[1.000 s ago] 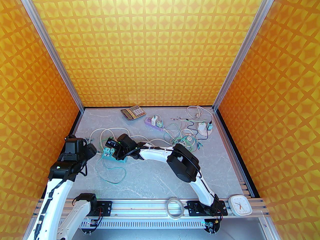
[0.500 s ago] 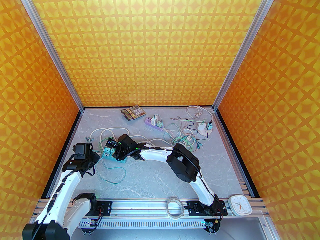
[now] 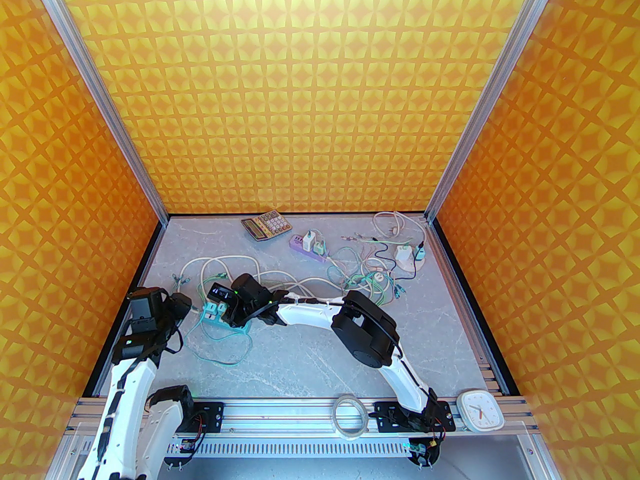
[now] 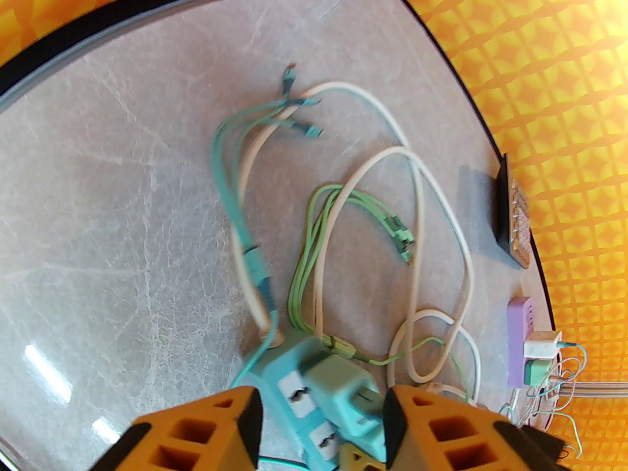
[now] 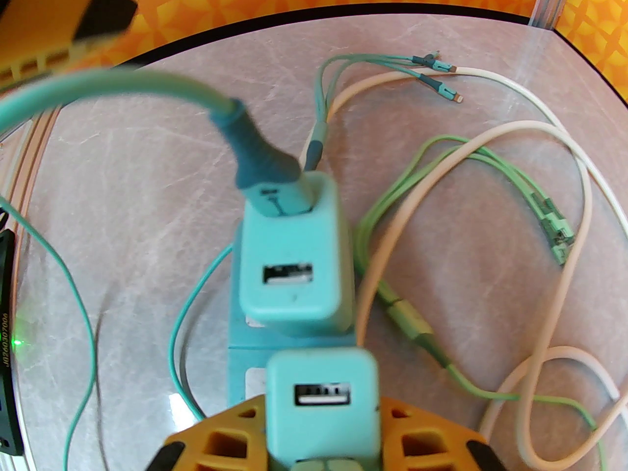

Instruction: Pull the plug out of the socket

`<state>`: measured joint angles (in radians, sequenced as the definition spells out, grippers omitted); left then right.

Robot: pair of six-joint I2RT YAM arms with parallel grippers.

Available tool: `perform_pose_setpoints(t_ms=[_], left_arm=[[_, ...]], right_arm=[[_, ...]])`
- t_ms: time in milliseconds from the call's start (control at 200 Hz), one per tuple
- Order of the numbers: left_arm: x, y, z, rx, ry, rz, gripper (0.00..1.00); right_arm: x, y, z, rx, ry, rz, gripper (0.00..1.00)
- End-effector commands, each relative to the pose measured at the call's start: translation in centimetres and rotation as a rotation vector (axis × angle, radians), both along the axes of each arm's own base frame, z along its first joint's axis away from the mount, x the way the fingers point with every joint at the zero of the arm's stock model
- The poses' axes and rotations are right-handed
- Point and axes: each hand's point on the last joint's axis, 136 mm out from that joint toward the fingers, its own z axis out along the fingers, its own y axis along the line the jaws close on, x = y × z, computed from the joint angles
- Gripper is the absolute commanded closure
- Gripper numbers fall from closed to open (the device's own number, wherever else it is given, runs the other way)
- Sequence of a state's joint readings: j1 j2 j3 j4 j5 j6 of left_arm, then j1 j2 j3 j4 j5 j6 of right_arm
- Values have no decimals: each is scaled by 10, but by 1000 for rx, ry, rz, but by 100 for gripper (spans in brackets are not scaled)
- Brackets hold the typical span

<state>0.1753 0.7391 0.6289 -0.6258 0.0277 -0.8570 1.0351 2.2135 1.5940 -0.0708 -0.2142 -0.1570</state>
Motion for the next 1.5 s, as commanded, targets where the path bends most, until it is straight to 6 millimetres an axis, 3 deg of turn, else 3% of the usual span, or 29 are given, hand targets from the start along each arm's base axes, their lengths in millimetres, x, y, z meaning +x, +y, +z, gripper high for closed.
perform_pose_setpoints(t_ms=[0, 185, 300, 405, 550, 675, 780, 895, 1140, 1500], left_arm=[[-10, 4, -1, 29, 51, 6, 45], [-11, 4, -4, 33, 62, -4, 43], [-7, -1, -10, 31, 50, -46, 42], [2, -20, -22, -23, 16, -144, 41], [8, -30, -44, -88, 24, -177, 40], [16, -39, -47, -139, -16, -210, 31], [20, -45, -53, -180, -32, -218, 32], [15, -46, -60, -201, -11, -204, 37], [-13, -37, -68, -200, 56, -94, 36], [-15, -56, -81, -323, 45, -133, 39]], right_arm=[[-7, 11, 36, 78, 17, 13, 88], [-22, 5, 25, 49, 38, 22, 86], [-14, 0, 12, 20, 25, -14, 86], [-9, -2, -1, -4, 26, -23, 87], [-10, 0, -3, 5, 36, -19, 86], [-10, 0, -3, 6, 35, -17, 86], [-10, 1, -2, 8, 32, -15, 86], [-10, 1, 0, 10, 30, -13, 86], [-9, 2, 4, 13, 20, -11, 86], [-9, 1, 3, 10, 16, -11, 86]])
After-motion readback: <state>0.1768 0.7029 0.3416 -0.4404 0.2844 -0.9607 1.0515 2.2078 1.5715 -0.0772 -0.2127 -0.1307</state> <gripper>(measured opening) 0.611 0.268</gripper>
